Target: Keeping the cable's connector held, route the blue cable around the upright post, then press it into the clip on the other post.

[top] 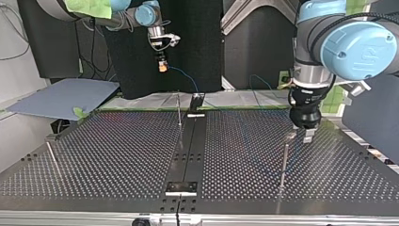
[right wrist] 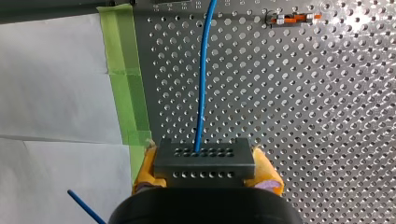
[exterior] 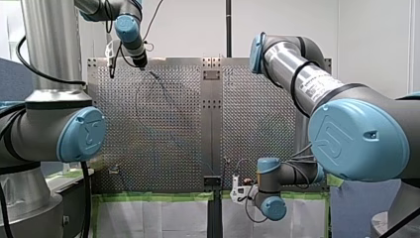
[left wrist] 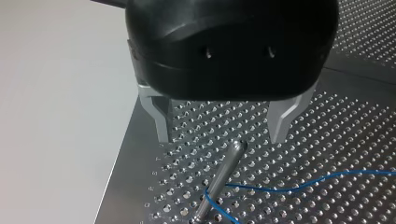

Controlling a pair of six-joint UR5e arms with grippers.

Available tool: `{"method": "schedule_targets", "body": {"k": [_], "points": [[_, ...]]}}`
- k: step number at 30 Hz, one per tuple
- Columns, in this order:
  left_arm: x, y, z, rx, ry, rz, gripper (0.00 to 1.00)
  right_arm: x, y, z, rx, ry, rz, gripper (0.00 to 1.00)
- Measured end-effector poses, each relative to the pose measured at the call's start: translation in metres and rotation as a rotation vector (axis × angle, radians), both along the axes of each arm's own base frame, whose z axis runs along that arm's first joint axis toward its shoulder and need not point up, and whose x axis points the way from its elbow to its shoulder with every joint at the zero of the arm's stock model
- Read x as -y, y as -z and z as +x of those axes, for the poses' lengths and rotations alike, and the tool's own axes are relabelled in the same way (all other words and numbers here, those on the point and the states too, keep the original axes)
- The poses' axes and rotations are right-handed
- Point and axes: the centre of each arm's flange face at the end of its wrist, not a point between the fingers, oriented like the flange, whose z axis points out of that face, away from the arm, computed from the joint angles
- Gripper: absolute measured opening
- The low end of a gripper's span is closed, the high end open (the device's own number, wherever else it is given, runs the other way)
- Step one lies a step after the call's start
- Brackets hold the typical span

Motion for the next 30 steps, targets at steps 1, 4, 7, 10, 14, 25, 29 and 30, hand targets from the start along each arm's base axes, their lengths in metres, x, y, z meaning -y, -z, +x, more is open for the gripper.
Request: {"method": "schedule_targets", "body": {"k": [1, 4, 7, 10, 14, 25, 29, 30], "points": [[0.000, 0.000, 0.000, 0.000, 0.001, 0.002, 0.99, 0.000, 0.000, 0.000, 0.000, 0.000, 0.000, 0.00], [0.002, 0.000, -0.001, 0.000, 0.006, 0.011, 0.99, 0.000, 0.000, 0.000, 0.000, 0.001, 0.002, 0.00], [0.006, 0.000, -0.002, -0.001, 0.021, 0.023, 0.99, 0.000, 0.000, 0.000, 0.000, 0.001, 0.003, 0.00], [0.012, 0.000, -0.004, -0.002, 0.044, 0.041, 0.99, 0.000, 0.000, 0.000, -0.001, 0.001, 0.006, 0.00], [0.022, 0.002, -0.006, -0.003, 0.085, 0.072, 0.99, -0.001, 0.001, 0.000, -0.001, 0.001, 0.008, 0.00], [0.041, 0.010, 0.003, -0.016, 0.146, 0.137, 0.99, -0.001, 0.001, 0.000, 0.004, 0.001, 0.010, 0.00], [0.054, 0.007, 0.014, 0.012, 0.148, 0.152, 0.99, -0.001, 0.001, 0.000, 0.004, 0.001, 0.012, 0.00], [0.058, 0.006, 0.016, 0.020, 0.148, 0.153, 0.99, -0.001, 0.001, 0.000, 0.004, 0.001, 0.012, 0.00]]}}
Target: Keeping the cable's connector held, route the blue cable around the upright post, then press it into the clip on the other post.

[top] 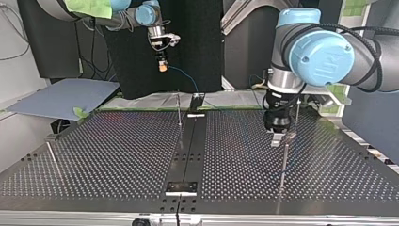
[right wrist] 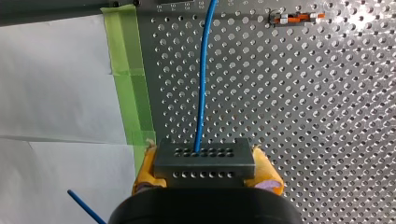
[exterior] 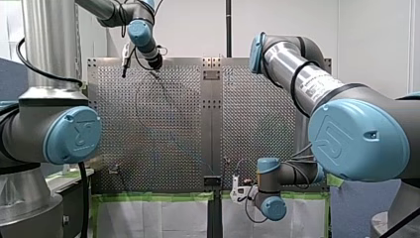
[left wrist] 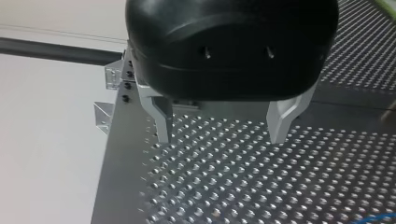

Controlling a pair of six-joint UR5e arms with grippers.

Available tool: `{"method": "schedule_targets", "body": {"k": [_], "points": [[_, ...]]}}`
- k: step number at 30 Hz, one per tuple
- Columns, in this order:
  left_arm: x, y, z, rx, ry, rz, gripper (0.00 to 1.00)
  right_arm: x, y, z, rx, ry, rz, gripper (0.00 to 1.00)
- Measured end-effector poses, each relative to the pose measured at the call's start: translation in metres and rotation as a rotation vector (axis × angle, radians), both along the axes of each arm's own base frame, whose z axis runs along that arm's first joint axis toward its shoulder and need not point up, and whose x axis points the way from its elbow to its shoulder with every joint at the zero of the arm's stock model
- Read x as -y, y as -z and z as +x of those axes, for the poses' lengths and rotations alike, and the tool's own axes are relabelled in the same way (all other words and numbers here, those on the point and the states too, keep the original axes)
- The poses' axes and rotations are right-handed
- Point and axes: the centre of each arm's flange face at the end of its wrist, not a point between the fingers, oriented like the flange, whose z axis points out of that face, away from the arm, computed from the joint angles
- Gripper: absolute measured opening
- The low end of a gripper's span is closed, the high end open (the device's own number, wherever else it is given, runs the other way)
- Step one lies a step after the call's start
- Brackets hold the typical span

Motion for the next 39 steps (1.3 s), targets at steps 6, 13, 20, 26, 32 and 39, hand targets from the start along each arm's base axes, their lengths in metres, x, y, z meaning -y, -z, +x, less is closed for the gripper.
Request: {"method": "schedule_targets", "body": {"k": [6, 13, 20, 26, 32, 39], "points": [[0.026, -0.004, 0.016, 0.053, 0.001, -0.006, 0.99, 0.000, 0.000, 0.001, 0.002, -0.003, -0.002, 0.00], [0.058, 0.016, 0.028, 0.068, 0.001, -0.006, 0.99, -0.001, -0.001, 0.002, 0.005, -0.018, -0.004, 0.00], [0.094, 0.041, 0.028, 0.067, 0.027, 0.002, 0.99, -0.001, -0.001, 0.003, 0.006, -0.020, -0.003, 0.00], [0.101, 0.069, 0.041, 0.026, 0.015, 0.045, 0.99, -0.001, -0.001, 0.003, 0.007, -0.020, -0.003, 0.00], [0.092, 0.091, 0.062, 0.021, -0.052, 0.088, 0.99, -0.001, -0.001, 0.003, 0.007, -0.020, -0.004, 0.00], [0.085, 0.095, 0.077, 0.065, -0.085, 0.121, 0.99, -0.001, -0.001, 0.003, 0.009, -0.023, -0.006, 0.00]]}}
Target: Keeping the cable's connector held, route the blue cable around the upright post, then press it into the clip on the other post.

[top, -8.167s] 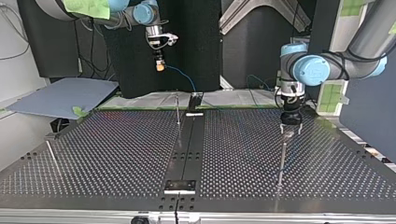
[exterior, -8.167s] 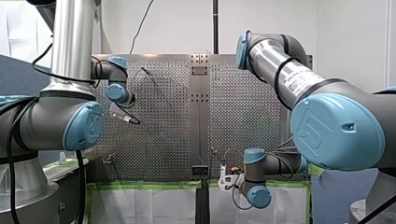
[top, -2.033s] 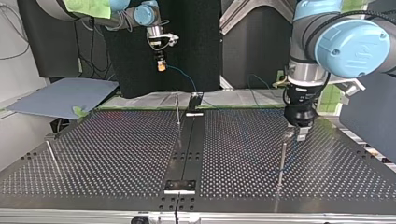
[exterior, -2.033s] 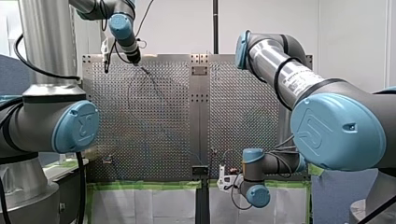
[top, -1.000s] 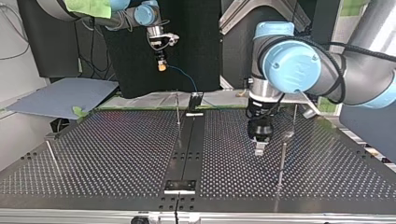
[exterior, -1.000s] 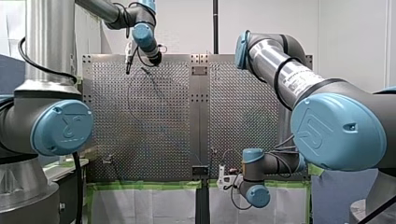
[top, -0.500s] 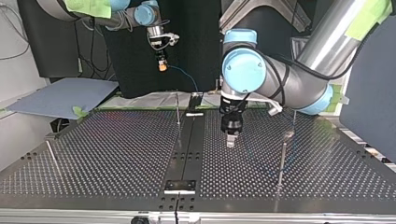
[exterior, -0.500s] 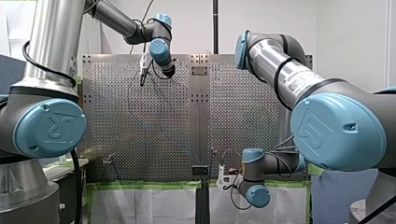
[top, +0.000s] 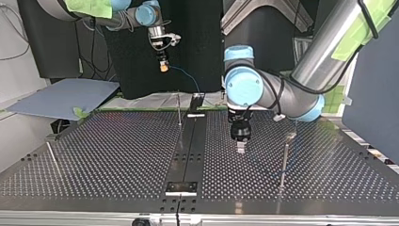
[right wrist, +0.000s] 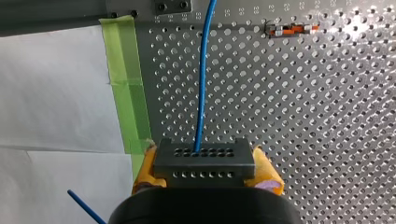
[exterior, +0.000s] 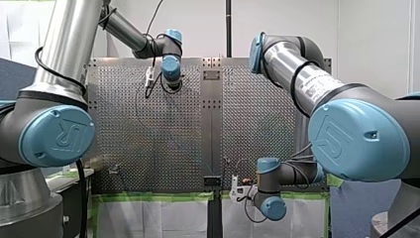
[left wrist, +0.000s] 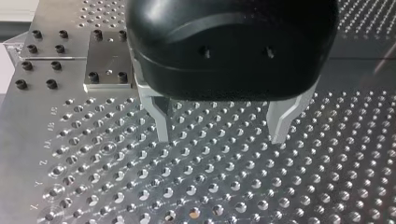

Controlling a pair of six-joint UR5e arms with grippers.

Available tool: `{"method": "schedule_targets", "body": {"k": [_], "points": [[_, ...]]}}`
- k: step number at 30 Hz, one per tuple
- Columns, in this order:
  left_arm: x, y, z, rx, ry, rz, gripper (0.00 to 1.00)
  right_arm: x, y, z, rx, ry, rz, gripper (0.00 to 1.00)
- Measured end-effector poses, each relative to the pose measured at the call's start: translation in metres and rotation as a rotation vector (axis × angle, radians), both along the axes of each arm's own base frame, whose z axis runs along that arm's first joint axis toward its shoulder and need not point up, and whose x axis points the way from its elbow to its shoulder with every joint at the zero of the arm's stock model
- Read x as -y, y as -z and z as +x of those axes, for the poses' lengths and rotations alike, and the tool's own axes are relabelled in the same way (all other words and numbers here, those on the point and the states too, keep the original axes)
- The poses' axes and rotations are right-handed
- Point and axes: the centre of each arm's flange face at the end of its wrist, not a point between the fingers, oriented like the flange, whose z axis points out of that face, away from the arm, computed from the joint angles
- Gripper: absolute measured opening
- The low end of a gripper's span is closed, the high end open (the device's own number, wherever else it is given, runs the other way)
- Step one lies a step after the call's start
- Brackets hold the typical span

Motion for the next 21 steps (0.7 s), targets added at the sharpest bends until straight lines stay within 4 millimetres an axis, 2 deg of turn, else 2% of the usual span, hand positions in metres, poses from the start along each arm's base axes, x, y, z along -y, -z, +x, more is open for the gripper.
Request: {"method": "schedule_targets", "body": {"k": [10, 21], "points": [[0.002, 0.036, 0.019, -0.020, -0.042, 0.095, 0.99, 0.000, 0.000, 0.000, 0.000, -0.002, 0.000, 0.00], [-0.006, 0.035, 0.034, 0.041, -0.100, 0.127, 0.99, -0.002, 0.000, 0.002, 0.002, -0.008, -0.002, 0.00]]}}
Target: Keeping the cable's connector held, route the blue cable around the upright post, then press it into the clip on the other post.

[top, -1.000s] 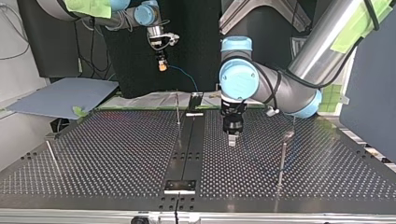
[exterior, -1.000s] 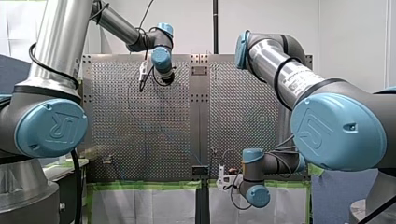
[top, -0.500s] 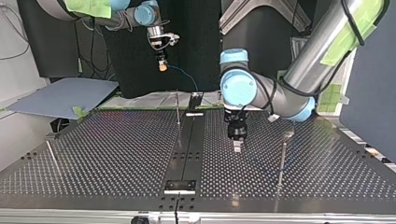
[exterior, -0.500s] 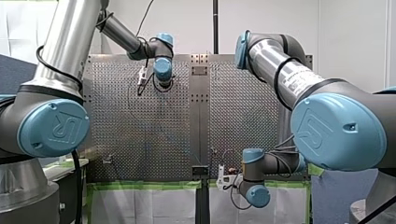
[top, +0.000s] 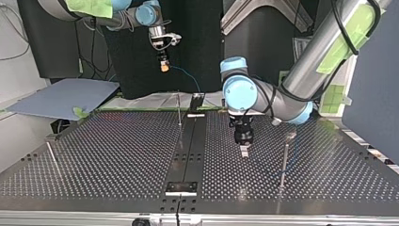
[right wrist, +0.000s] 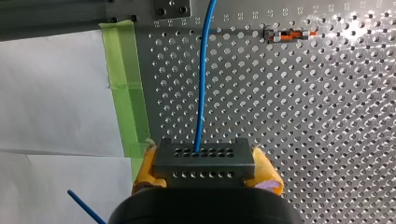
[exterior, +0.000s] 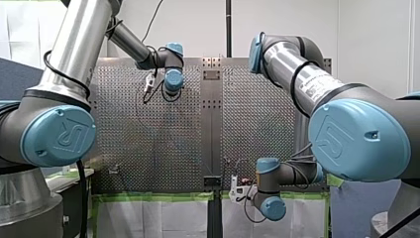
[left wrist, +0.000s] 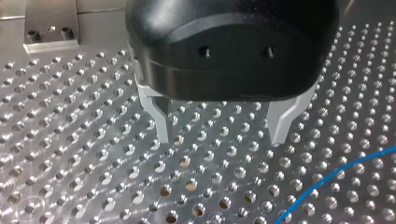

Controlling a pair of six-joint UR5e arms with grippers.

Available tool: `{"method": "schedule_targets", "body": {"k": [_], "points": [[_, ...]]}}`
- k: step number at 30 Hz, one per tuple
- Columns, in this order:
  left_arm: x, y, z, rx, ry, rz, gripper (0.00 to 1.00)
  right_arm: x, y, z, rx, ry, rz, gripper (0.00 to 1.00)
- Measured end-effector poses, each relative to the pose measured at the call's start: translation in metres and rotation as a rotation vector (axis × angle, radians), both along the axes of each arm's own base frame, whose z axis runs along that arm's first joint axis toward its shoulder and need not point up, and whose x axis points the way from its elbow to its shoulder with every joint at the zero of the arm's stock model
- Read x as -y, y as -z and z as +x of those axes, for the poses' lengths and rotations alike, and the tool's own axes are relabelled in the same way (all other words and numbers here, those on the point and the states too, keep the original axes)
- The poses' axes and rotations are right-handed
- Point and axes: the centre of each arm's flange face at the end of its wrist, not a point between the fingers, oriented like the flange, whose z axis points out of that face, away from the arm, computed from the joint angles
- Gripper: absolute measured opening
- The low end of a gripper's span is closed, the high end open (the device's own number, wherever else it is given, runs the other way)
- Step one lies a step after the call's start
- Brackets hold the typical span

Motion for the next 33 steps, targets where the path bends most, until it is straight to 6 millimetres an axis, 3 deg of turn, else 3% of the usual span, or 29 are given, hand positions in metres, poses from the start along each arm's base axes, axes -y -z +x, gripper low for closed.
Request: {"method": "schedule_targets", "body": {"k": [6, 15, 25, 33], "points": [[-0.005, 0.008, 0.007, -0.004, -0.016, 0.010, 0.99, 0.000, 0.000, 0.001, 0.000, -0.002, 0.000, 0.00], [-0.006, 0.054, 0.020, -0.085, -0.044, 0.088, 0.99, -0.001, 0.000, 0.002, -0.001, -0.006, 0.000, 0.00], [-0.012, 0.062, 0.032, -0.071, -0.077, 0.163, 0.99, -0.002, -0.001, 0.005, 0.002, -0.011, -0.003, 0.00], [-0.001, 0.080, 0.048, -0.104, -0.108, 0.241, 0.99, -0.003, 0.000, 0.007, 0.001, -0.015, -0.001, 0.00]]}}
